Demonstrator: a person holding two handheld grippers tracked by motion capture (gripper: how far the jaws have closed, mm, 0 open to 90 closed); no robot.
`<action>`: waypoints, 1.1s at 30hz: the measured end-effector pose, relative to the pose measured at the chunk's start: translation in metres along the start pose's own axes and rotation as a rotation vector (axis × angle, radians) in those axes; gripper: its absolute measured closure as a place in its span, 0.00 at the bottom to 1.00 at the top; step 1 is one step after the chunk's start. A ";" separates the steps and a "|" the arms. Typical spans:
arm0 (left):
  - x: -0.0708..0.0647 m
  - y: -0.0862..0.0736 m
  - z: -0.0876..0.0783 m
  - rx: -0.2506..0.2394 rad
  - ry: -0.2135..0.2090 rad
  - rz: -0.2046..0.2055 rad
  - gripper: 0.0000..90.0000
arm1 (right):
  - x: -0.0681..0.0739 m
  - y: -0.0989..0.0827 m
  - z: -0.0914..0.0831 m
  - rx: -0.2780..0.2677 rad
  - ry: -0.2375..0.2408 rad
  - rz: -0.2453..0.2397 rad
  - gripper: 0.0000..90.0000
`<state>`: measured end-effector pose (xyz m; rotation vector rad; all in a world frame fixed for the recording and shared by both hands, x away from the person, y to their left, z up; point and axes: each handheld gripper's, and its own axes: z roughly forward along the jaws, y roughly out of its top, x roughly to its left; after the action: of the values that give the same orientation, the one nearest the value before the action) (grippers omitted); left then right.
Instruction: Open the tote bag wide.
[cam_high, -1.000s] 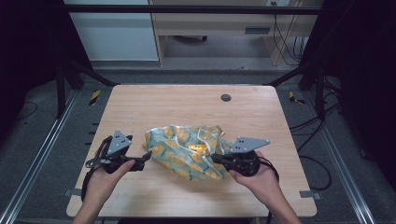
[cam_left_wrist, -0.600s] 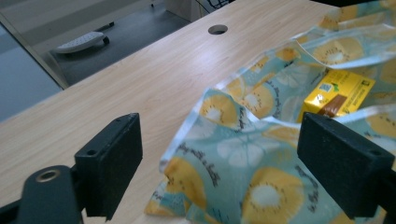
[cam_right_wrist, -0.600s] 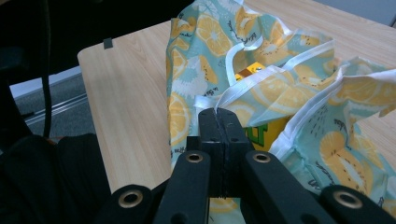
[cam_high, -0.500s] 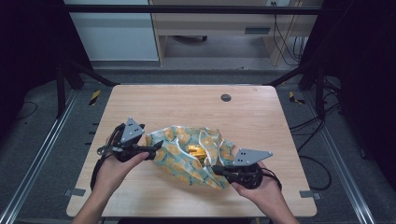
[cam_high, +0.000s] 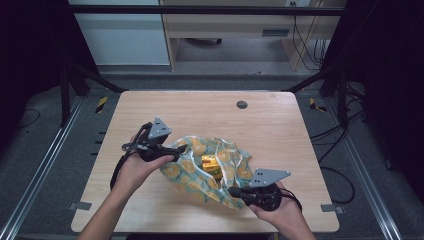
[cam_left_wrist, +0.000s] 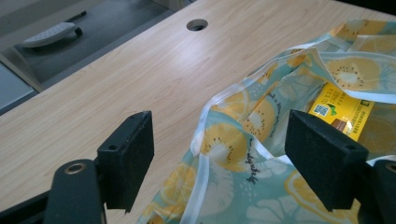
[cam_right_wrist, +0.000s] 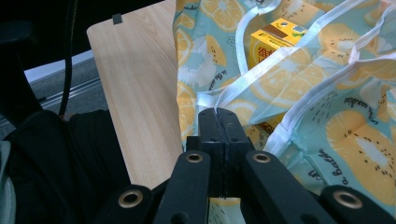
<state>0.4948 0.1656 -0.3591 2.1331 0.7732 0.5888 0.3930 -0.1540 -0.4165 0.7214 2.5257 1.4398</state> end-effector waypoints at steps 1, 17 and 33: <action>0.000 0.001 0.004 0.005 -0.004 -0.001 0.26 | 0.000 0.000 0.000 -0.001 0.000 0.001 1.00; -0.003 0.000 0.052 0.131 -0.062 0.007 0.41 | -0.003 -0.005 0.001 -0.006 0.006 0.009 1.00; -0.011 -0.006 0.032 0.035 -0.037 0.054 0.93 | -0.009 -0.008 -0.003 -0.018 -0.018 0.029 1.00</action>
<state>0.5054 0.1451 -0.3844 2.1963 0.7125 0.5664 0.3966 -0.1642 -0.4224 0.7678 2.4964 1.4564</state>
